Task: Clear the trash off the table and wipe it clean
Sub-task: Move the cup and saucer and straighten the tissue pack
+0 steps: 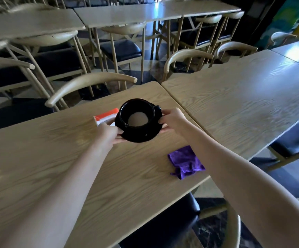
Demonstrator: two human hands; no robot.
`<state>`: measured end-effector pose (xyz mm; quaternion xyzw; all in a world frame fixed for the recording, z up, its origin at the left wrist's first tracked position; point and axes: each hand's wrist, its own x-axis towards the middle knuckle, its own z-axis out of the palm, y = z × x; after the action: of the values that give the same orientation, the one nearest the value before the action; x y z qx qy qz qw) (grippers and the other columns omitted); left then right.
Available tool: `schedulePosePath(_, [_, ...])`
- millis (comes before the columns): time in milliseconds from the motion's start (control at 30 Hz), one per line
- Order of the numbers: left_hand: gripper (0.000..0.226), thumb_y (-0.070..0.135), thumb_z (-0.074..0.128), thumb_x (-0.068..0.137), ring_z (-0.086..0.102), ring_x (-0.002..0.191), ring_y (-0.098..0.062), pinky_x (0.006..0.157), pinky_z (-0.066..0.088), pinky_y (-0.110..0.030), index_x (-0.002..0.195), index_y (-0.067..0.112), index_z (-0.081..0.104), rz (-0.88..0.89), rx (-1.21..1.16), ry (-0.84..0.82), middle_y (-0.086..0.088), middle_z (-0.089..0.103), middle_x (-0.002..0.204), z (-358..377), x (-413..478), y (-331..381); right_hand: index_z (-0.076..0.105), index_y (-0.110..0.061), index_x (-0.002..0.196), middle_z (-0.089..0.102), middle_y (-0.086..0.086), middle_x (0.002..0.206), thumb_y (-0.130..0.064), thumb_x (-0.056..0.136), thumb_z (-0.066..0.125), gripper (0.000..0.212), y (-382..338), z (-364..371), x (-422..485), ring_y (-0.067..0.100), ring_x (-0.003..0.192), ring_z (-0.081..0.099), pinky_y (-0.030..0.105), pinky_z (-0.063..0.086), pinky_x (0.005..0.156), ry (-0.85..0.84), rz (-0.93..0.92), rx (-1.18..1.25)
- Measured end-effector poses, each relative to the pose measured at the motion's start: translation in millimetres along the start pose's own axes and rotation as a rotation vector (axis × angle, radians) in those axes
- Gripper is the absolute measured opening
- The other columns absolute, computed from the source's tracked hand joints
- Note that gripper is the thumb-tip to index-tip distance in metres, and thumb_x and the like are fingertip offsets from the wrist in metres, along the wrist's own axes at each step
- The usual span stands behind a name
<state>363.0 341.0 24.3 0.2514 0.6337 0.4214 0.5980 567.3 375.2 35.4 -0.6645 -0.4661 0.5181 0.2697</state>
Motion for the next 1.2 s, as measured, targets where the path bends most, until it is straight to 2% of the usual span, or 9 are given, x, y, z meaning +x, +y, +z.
schedulePosePath(67, [0.056,-0.024,0.041,0.080,0.064,0.072,-0.027,0.052,0.055,-0.038,0.127,0.005,0.050,0.012,-0.019,0.022,-0.013,0.062,0.092,-16.8,-20.7,6.0,0.061,-0.005,0.121,0.068,0.015,0.084,0.016,0.078,0.050,0.050,-12.6,8.5,-19.9,0.027,0.067,0.070,0.044,0.060,0.073,-0.033,-0.043,0.009])
schedulePosePath(200, [0.056,-0.025,0.042,0.081,0.063,0.083,-0.032,0.062,0.054,-0.043,0.127,0.007,0.051,0.000,-0.034,0.056,-0.013,0.060,0.106,-56.4,-65.6,13.5,0.064,-0.007,0.115,0.070,0.020,0.093,0.013,0.080,0.053,0.042,-31.9,35.9,-58.0,0.029,0.077,0.071,0.043,0.060,0.075,-0.101,-0.079,-0.001])
schedulePosePath(367, [0.057,-0.026,0.040,0.081,0.061,0.092,-0.036,0.072,0.052,-0.045,0.130,0.004,0.048,0.016,-0.067,0.149,-0.017,0.059,0.104,-128.2,-114.0,19.9,0.067,-0.002,0.108,0.064,0.017,0.075,0.014,0.077,0.052,0.038,-55.8,100.6,-95.5,0.018,0.050,0.065,0.029,0.059,0.052,-0.180,-0.133,0.022])
schedulePosePath(500, [0.057,-0.024,0.042,0.082,0.062,0.088,-0.034,0.073,0.052,-0.042,0.132,0.003,0.047,0.034,-0.086,0.195,-0.018,0.061,0.099,-200.4,-134.3,18.9,0.068,-0.002,0.108,0.064,0.015,0.077,0.015,0.077,0.053,0.038,-76.0,168.6,-121.3,0.022,0.057,0.064,0.033,0.061,0.057,-0.262,-0.178,0.025])
schedulePosePath(600, [0.056,-0.024,0.042,0.082,0.062,0.094,-0.037,0.077,0.052,-0.044,0.132,0.002,0.047,0.039,-0.108,0.230,-0.019,0.062,0.097,-260.4,-141.7,19.3,0.067,0.000,0.103,0.065,0.014,0.062,0.015,0.079,0.054,0.032,-93.0,225.0,-137.6,0.015,0.044,0.064,0.031,0.060,0.052,-0.309,-0.170,0.055])
schedulePosePath(733, [0.057,-0.024,0.043,0.082,0.063,0.092,-0.036,0.075,0.052,-0.043,0.133,0.003,0.046,0.048,-0.114,0.249,-0.019,0.061,0.102,-352.0,-143.6,23.6,0.065,0.002,0.108,0.064,0.016,0.069,0.016,0.079,0.053,0.034,-113.8,308.2,-152.5,0.017,0.047,0.066,0.030,0.060,0.051,-0.363,-0.170,0.059])
schedulePosePath(833, [0.057,-0.023,0.044,0.082,0.064,0.081,-0.035,0.073,0.055,-0.044,0.134,0.003,0.045,0.063,-0.119,0.240,-0.017,0.064,0.089,-424.2,-140.1,27.6,0.066,-0.001,0.104,0.066,0.016,0.067,0.017,0.080,0.052,0.032,-127.3,371.9,-161.1,0.020,0.052,0.068,0.034,0.061,0.056,-0.393,-0.161,0.080])
schedulePosePath(933, [0.057,-0.022,0.044,0.083,0.065,0.070,-0.029,0.056,0.060,-0.037,0.134,0.003,0.045,0.076,-0.109,0.248,-0.015,0.063,0.084,-491.7,-135.0,32.2,0.066,-0.003,0.102,0.067,0.015,0.067,0.017,0.080,0.051,0.033,-140.7,435.0,-167.6,0.018,0.052,0.068,0.032,0.061,0.056,-0.425,-0.161,0.102])
schedulePosePath(1200, [0.059,-0.020,0.047,0.084,0.066,0.084,-0.034,0.059,0.059,-0.039,0.135,0.008,0.046,0.003,-0.122,0.343,-0.019,0.063,0.105,-623.6,-115.2,25.7,0.065,-0.006,0.106,0.066,0.013,0.074,0.017,0.080,0.051,0.038,-158.5,575.2,-166.1,0.021,0.058,0.067,0.039,0.061,0.063,-0.508,-0.109,0.105])
